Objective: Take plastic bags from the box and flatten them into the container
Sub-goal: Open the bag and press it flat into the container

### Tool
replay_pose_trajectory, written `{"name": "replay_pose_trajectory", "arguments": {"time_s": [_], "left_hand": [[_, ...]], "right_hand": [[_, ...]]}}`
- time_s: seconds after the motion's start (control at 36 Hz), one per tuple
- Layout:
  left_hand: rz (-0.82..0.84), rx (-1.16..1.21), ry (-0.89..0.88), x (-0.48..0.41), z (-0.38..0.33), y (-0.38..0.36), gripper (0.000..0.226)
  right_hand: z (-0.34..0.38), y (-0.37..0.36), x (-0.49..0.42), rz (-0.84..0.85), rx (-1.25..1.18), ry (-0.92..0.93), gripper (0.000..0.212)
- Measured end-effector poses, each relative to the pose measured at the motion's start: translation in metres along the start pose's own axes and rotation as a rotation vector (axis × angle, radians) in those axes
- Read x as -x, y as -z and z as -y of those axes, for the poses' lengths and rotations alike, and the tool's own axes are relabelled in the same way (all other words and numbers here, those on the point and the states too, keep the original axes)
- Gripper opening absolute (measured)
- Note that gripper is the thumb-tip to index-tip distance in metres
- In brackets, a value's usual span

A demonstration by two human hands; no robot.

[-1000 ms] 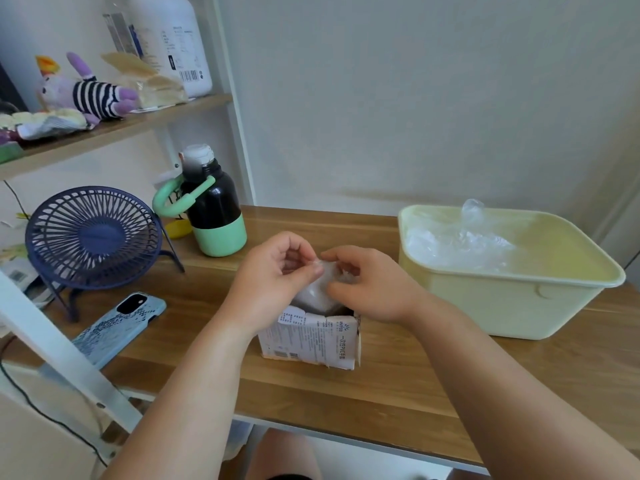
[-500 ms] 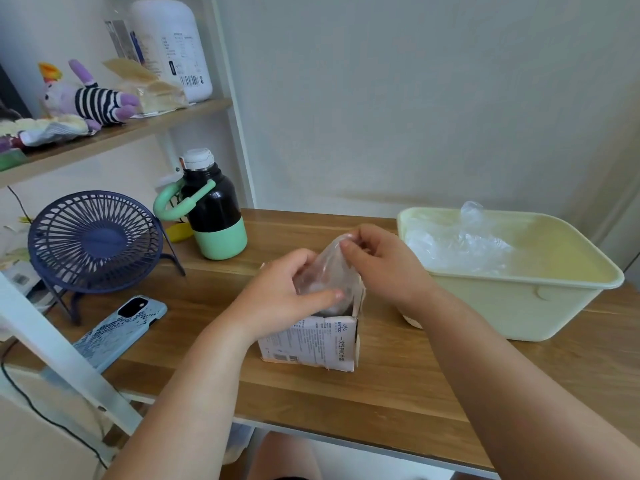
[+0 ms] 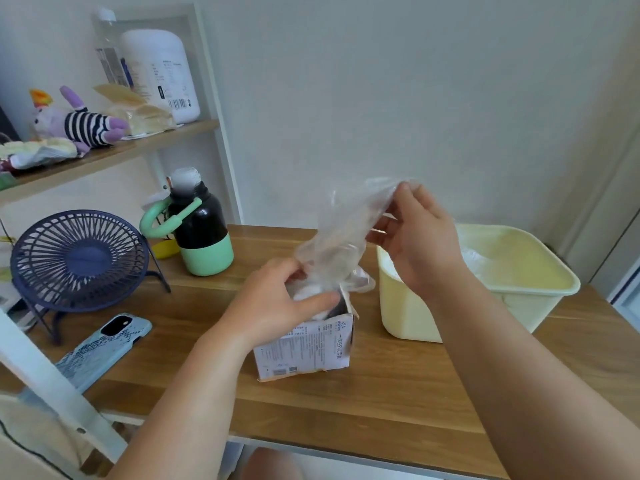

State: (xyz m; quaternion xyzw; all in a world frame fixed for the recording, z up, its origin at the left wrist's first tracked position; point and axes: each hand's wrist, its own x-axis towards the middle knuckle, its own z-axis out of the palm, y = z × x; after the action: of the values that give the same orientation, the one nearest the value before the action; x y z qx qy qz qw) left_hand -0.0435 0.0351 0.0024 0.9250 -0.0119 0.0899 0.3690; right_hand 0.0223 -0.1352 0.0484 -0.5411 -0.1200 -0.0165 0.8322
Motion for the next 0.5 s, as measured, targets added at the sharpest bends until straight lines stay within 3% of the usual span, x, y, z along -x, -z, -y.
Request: {"name": "replay_pose_trajectory", "arguments": {"time_s": [0.08,0.11,0.25,0.28,0.36,0.42,0.5], "left_hand": [[0.003,0.258,-0.010,-0.002,-0.016,0.003,0.080],[0.028,0.305,-0.033,-0.002,-0.024,0.003,0.077],[-0.027,0.468,-0.118,-0.010,-0.053,-0.010,0.013],[-0.071,0.480,-0.121,-0.012,-0.056,-0.012,0.007],[-0.227,0.481,-0.138,-0.018,-0.067,-0.020,0.008],[-0.289,0.467,-0.161,-0.022,-0.075,-0.025,0.009],[-0.246,0.386,-0.219,-0.028,-0.089,-0.033,0.016]], "right_hand": [[0.008,0.005,0.002,0.039,-0.032,-0.070,0.021],[0.009,0.007,0.003,0.040,-0.024,-0.081,0.020],[0.020,0.020,0.008,-0.062,-0.070,-0.138,0.011],[0.021,0.023,0.006,-0.118,-0.051,-0.158,0.005],[0.030,0.037,0.005,-0.241,0.070,-0.136,0.016],[0.039,0.043,0.009,-0.168,0.126,-0.092,0.027],[0.050,0.047,0.017,0.145,0.299,-0.140,0.053]]}}
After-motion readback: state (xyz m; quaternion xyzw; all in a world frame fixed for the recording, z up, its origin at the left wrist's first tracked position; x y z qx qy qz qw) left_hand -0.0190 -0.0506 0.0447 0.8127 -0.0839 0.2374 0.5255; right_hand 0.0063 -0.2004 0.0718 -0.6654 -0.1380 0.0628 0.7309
